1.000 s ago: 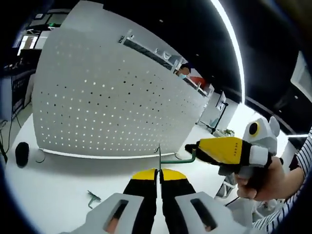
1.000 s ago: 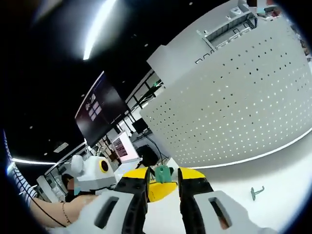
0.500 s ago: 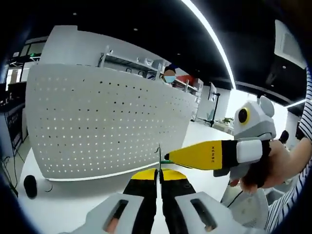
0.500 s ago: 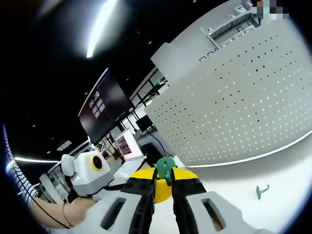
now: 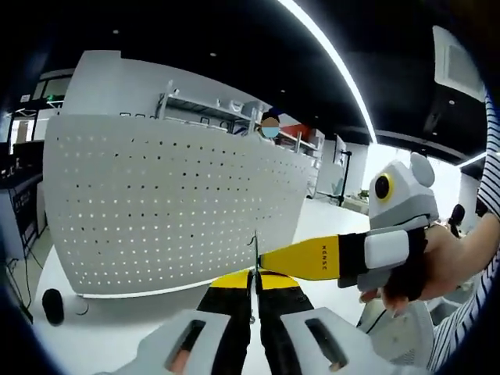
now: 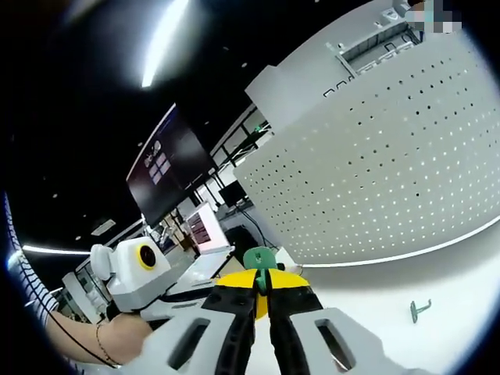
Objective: Insert the hook assembly into the mounting plate slot until the hook locks in place.
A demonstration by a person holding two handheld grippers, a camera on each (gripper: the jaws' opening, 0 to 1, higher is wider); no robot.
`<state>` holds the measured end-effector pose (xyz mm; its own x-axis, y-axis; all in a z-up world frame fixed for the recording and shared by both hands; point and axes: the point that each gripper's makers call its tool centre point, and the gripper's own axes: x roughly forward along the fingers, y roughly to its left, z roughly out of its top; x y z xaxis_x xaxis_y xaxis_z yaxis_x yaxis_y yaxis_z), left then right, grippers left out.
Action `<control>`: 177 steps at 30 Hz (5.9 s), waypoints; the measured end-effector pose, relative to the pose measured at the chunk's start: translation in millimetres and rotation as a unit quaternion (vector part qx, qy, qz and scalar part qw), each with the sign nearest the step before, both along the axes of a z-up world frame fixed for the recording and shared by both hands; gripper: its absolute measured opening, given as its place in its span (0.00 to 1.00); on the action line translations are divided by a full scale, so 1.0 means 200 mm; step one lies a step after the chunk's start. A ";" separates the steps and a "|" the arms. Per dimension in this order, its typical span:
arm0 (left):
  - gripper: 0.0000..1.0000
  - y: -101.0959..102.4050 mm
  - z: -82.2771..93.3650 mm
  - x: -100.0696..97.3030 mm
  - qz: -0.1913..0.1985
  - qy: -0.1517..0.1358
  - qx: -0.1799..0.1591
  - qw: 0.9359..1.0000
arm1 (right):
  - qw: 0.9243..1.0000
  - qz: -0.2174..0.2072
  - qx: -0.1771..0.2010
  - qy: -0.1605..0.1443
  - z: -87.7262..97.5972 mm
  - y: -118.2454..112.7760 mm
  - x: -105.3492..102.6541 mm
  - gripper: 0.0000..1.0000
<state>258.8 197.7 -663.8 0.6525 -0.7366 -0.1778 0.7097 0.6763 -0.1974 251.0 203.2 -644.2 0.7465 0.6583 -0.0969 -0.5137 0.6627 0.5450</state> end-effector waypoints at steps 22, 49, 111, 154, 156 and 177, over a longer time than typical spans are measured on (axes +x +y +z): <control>0.25 0.14 -0.03 0.01 0.006 0.025 -0.010 1.000 | 0.991 0.087 -0.087 -0.052 0.02 0.17 -0.01 0.00; 0.81 0.23 -0.03 -0.01 0.031 0.031 -0.036 0.998 | 0.970 -0.027 -0.162 -0.180 0.16 0.12 0.06 0.00; 1.00 0.39 -0.24 -0.03 0.077 0.075 -0.016 0.994 | 0.908 -0.323 -0.197 -0.178 0.29 -0.41 0.86 0.00; 0.96 0.52 -0.38 -0.04 0.103 0.115 -0.010 0.988 | 0.890 -0.379 -0.199 -0.159 0.30 -0.53 1.07 0.01; 0.96 0.51 -0.38 -0.04 0.101 0.116 -0.011 0.988 | 0.890 -0.373 -0.209 -0.158 0.31 -0.54 1.07 0.01; 0.97 0.54 -0.33 -0.09 0.099 0.116 -0.005 0.988 | 0.921 -0.327 -0.144 -0.154 0.44 -0.52 0.93 0.19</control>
